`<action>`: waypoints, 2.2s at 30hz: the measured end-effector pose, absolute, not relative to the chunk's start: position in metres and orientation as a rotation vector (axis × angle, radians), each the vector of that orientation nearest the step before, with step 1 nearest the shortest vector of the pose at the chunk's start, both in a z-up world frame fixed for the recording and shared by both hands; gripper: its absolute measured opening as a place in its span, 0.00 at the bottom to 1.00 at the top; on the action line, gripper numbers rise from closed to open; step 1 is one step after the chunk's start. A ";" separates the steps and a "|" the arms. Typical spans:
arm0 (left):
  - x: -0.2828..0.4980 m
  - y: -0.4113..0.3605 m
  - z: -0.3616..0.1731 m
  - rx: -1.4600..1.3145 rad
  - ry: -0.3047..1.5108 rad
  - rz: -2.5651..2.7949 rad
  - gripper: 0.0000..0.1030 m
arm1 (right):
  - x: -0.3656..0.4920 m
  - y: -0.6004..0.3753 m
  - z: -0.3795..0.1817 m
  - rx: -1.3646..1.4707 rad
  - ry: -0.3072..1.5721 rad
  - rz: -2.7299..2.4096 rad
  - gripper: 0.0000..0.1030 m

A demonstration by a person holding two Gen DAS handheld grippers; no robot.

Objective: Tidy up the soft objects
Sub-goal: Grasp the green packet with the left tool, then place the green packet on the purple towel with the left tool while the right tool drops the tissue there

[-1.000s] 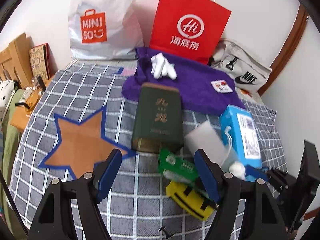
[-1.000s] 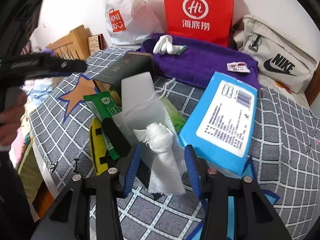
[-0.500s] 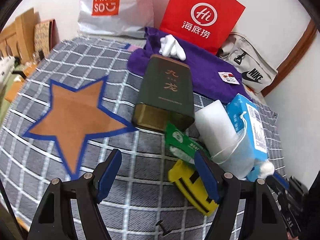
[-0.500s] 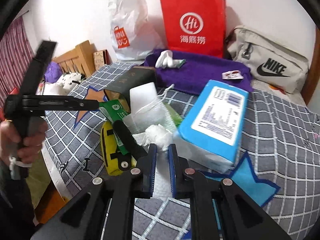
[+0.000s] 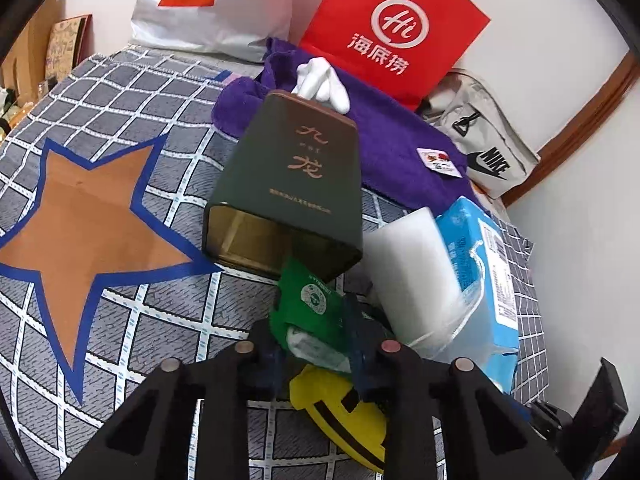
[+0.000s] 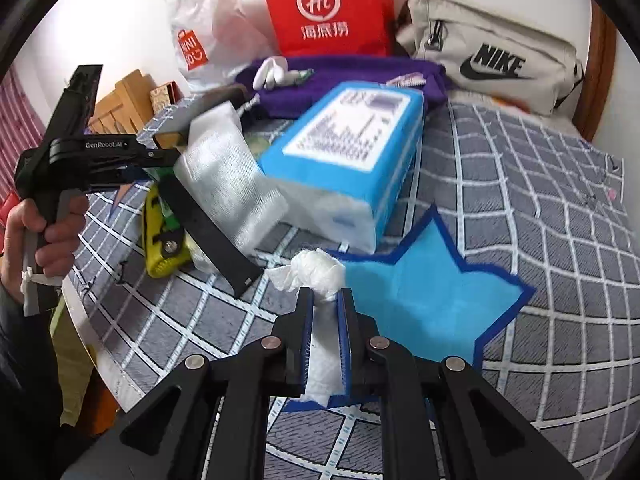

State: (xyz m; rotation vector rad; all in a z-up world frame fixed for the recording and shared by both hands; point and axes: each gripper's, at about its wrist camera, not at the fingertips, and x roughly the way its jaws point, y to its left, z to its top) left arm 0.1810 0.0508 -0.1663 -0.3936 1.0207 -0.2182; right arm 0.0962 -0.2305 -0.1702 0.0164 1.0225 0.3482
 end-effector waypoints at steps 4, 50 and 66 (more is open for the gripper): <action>0.173 0.052 -0.152 -0.393 0.982 -0.233 0.12 | 0.097 -0.231 -0.175 0.028 1.031 0.346 0.12; 0.205 0.065 -0.022 -0.311 0.733 -0.177 0.05 | 0.182 -0.230 -0.070 0.036 0.834 0.336 0.11; 0.284 0.046 -0.036 -0.310 0.767 -0.200 0.05 | 0.268 -0.233 -0.075 0.045 0.834 0.309 0.11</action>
